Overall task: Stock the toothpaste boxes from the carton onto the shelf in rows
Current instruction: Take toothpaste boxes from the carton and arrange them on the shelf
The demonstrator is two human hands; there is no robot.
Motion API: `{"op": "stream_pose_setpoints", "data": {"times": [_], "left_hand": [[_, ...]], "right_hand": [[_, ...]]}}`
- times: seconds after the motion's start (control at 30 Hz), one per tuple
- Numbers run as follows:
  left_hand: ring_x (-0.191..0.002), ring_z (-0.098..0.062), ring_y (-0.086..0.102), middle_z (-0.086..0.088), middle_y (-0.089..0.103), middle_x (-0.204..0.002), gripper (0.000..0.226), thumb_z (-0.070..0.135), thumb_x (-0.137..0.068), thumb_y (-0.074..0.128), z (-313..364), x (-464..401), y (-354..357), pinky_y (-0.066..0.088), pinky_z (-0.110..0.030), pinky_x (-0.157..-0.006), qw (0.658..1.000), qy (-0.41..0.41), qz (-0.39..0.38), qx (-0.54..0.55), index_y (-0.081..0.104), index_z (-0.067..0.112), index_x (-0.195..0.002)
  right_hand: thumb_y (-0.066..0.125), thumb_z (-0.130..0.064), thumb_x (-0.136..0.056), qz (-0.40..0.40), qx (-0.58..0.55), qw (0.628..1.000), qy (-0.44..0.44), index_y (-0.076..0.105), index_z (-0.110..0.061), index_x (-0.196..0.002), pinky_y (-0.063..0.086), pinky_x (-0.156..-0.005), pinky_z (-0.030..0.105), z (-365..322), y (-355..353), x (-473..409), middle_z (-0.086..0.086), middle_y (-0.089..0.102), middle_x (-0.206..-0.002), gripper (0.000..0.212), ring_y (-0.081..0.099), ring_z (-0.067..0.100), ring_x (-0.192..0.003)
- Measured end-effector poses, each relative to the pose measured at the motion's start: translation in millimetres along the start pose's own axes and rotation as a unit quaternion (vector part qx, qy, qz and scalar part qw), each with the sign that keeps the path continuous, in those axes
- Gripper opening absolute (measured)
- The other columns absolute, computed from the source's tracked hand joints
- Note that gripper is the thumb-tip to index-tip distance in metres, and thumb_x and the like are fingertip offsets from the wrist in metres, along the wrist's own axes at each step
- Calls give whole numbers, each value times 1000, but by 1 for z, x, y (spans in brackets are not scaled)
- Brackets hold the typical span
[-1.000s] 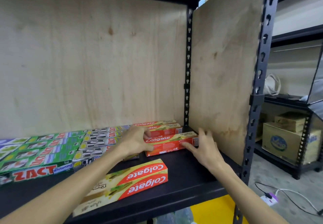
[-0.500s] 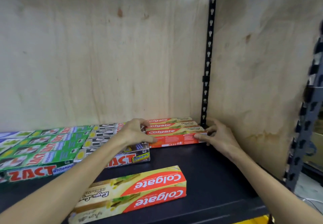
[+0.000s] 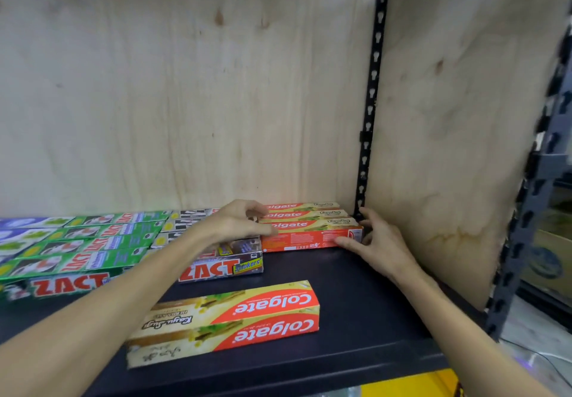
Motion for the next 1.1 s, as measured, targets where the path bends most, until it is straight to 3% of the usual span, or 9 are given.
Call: {"op": "stream_pose_setpoints", "data": {"times": [0.1,0.17,0.23,0.37,0.57,0.67,0.83,1.0,1.1], "left_hand": [[-89,5,65,12,60,-129,67,48,-76,84,8,22,1,51,-19,-80,999,29,-29,11,55,29,-133],[-116,-1,59,16,59,-133,77,57,-71,83,10,37,-1,46,-25,-100,998,55,-8,-15,54,32,-137],[-124,-1,52,19,58,-134,77,58,-72,81,13,56,-3,40,-24,-104,996,78,5,-38,54,32,-139],[-108,13,55,22,61,-123,53,47,-81,80,20,101,-13,38,0,-82,991,118,55,-33,62,31,-127],[-104,13,58,27,68,-106,21,42,-94,65,8,176,-43,41,-5,-84,968,186,170,-24,70,37,-114],[-104,9,59,24,69,-106,18,39,-95,64,-10,204,-40,42,-4,-83,973,183,141,-14,70,38,-111],[-107,2,63,18,66,-115,39,51,-81,76,-54,224,-39,52,-27,-95,987,131,90,-3,66,40,-116],[-103,-4,68,16,71,-111,49,52,-72,84,-78,221,-38,55,-34,-96,991,94,87,40,64,42,-115],[-105,-3,67,14,69,-114,51,47,-71,86,-82,216,-37,54,-33,-99,990,92,90,61,64,39,-116]], "right_hand": [[82,-63,-69,12,31,999,-12,36,-26,-152,49,-104,38,-10,-3,18,1,52,-145,102,57,20,-121],[82,-56,-74,25,27,999,-39,38,-26,-151,44,-105,31,-24,-8,34,-1,46,-144,93,53,17,-124],[80,-53,-79,31,23,997,-68,39,-27,-150,44,-104,28,-38,-10,52,-2,39,-143,86,51,11,-122],[71,-56,-84,23,29,993,-108,49,-30,-143,43,-85,12,-64,-10,87,-12,48,-125,68,55,-1,-99],[64,-49,-93,27,-69,988,-136,70,-30,-115,46,-74,14,-102,-2,147,-19,68,-99,30,63,2,-92],[60,-52,-95,-21,-101,989,-102,70,-32,-118,50,-82,14,-108,6,161,-22,70,-104,33,63,-7,-101],[69,-65,-82,-117,-54,986,-105,57,-41,-138,51,-97,21,-109,19,172,-22,64,-123,63,60,-8,-113],[77,-54,-80,-141,-89,982,-85,60,-42,-129,54,-98,30,-105,18,169,-17,69,-118,53,63,-3,-111],[81,-45,-78,-144,-134,977,-81,66,-36,-121,53,-91,24,-103,15,174,-15,74,-111,47,67,0,-106]]}}
Point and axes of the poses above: each hand's wrist, its own x-axis away from the middle knuckle, its own y-axis out of the palm, z = x × y, the point moved 7 cm from there along -x, towards the middle knuckle
